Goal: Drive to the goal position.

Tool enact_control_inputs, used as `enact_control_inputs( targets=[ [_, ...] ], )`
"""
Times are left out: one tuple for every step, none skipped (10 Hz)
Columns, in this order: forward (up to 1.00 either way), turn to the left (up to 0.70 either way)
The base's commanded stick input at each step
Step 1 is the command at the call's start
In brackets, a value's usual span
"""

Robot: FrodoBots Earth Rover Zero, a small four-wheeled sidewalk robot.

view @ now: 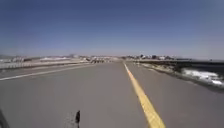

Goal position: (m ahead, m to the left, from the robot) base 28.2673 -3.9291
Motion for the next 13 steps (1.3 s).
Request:
enact_control_inputs(
  targets=[
    [1.0,0.0],
    [1.0,0.0],
    [1.0,0.0],
    [1.0,0.0],
    [1.0,0.0],
    [1.0,0.0],
    [1.0,0.0],
    [1.0,0.0],
    [1.0,0.0],
    [1.0,0.0],
    [1.0,0.0],
    [1.0,0.0],
    [1.0,0.0]
  ],
)
